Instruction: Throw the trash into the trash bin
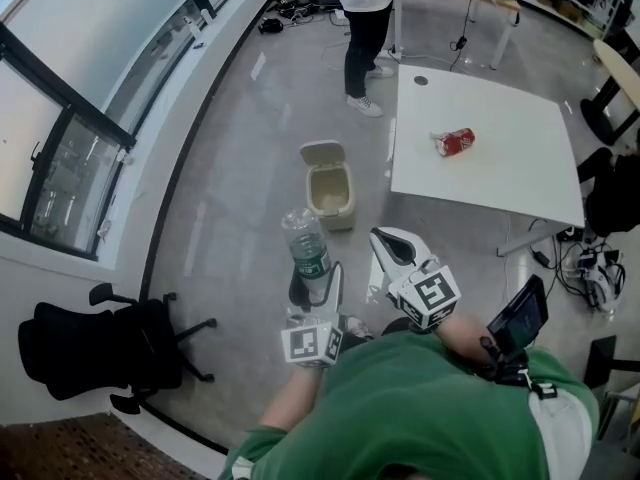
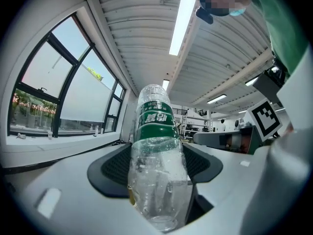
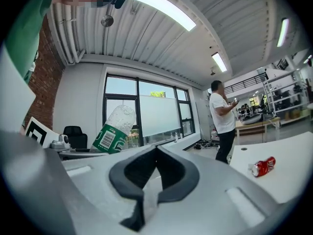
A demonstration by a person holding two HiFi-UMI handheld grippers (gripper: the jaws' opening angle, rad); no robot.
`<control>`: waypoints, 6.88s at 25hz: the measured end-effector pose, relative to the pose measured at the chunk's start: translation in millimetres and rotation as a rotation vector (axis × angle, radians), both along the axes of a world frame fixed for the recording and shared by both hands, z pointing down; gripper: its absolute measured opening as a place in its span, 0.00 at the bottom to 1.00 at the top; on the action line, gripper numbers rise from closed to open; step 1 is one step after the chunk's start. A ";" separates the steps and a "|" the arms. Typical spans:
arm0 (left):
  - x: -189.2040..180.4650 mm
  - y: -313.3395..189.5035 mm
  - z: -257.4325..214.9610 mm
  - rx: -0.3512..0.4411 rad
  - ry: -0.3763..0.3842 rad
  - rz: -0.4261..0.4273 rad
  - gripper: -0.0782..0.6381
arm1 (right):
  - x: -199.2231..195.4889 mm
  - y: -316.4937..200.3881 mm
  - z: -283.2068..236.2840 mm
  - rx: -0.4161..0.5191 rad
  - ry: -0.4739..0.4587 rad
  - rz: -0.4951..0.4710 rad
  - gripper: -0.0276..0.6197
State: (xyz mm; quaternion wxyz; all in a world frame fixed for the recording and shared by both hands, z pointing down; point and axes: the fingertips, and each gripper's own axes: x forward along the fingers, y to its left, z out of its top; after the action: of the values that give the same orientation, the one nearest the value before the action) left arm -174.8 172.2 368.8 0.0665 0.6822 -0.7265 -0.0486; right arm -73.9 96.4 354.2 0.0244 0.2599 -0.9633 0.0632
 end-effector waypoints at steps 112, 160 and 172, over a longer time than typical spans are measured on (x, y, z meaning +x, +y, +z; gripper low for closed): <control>-171.3 -349.5 581.4 -0.933 -0.228 0.500 0.58 | -186.1 -321.8 550.9 -0.563 0.531 0.224 0.05; -191.4 -402.7 446.6 -0.660 -0.340 0.373 0.15 | -197.0 -326.4 456.4 -0.492 0.535 0.188 0.05; -185.1 -392.1 308.3 -0.513 -0.313 0.360 0.12 | -187.0 -326.5 324.2 -0.373 0.468 0.222 0.05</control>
State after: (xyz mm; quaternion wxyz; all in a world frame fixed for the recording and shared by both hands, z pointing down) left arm -360.0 -219.9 677.2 0.1311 0.7598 -0.5843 0.2532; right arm -260.9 -230.1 678.4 0.2853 0.3620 -0.8691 0.1794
